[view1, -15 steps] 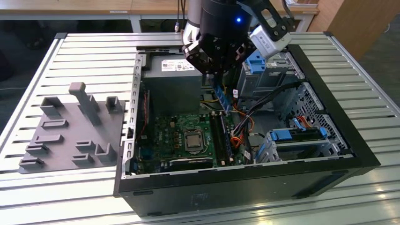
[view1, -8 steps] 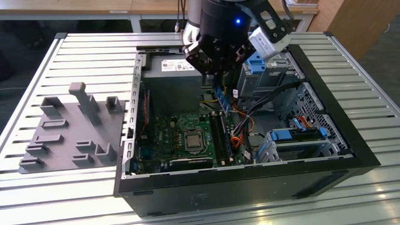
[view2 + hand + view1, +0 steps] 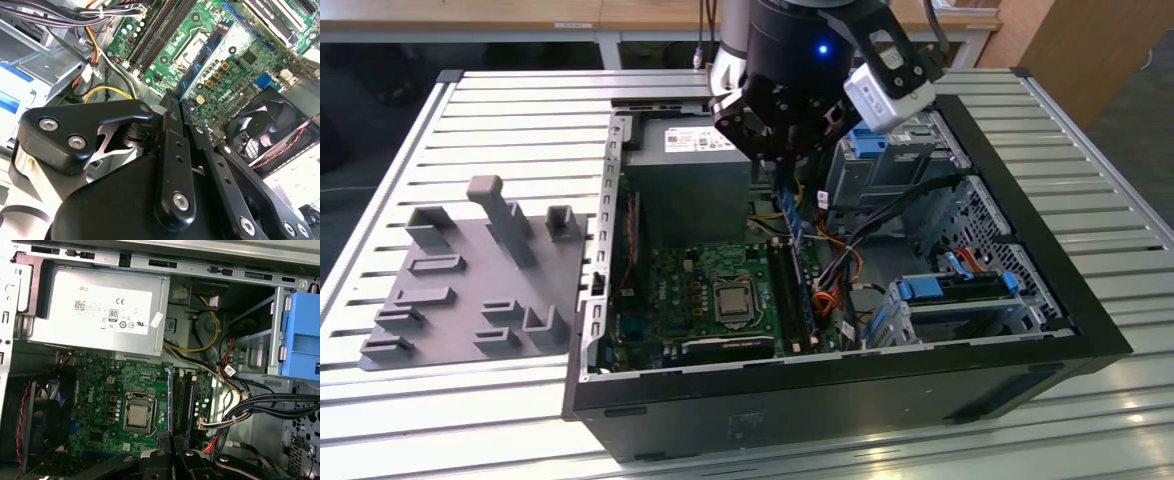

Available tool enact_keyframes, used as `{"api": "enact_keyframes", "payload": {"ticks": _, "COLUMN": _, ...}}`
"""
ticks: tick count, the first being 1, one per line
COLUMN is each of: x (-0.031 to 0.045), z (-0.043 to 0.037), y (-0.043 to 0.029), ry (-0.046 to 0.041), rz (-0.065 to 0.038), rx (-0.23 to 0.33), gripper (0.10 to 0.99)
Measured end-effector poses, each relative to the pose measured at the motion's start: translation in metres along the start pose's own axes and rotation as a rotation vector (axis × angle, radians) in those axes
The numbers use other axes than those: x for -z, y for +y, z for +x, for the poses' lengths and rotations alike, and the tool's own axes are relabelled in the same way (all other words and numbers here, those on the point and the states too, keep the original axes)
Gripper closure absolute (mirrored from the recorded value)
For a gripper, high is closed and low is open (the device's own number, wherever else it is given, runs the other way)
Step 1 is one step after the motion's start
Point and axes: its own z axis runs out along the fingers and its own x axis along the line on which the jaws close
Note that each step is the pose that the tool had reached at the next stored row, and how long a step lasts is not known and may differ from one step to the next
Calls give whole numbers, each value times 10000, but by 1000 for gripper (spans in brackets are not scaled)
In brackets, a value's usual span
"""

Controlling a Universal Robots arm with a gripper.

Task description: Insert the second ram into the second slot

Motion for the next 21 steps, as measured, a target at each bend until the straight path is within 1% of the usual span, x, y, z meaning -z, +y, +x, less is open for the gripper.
{"api": "enact_keyframes", "payload": {"ticks": 3, "x": -13, "z": -3, "y": -1, "ry": 0, "rz": 22, "rx": -68, "gripper": 949}}
{"api": "enact_keyframes", "payload": {"ticks": 5, "x": -21, "z": -25, "y": -3, "ry": 0, "rz": 23, "rx": -83, "gripper": 949}}
{"api": "enact_keyframes", "payload": {"ticks": 14, "x": -30, "z": -28, "y": -4, "ry": 0, "rz": 24, "rx": -84, "gripper": 949}}
{"api": "enact_keyframes", "payload": {"ticks": 15, "x": -31, "z": -34, "y": -4, "ry": 0, "rz": 23, "rx": -83, "gripper": 949}}
{"api": "enact_keyframes", "payload": {"ticks": 18, "x": -33, "z": -91, "y": -10, "ry": 2, "rz": 22, "rx": -83, "gripper": 949}}
{"api": "enact_keyframes", "payload": {"ticks": 21, "x": -33, "z": -105, "y": -11, "ry": 3, "rz": 8, "rx": -84, "gripper": 949}}
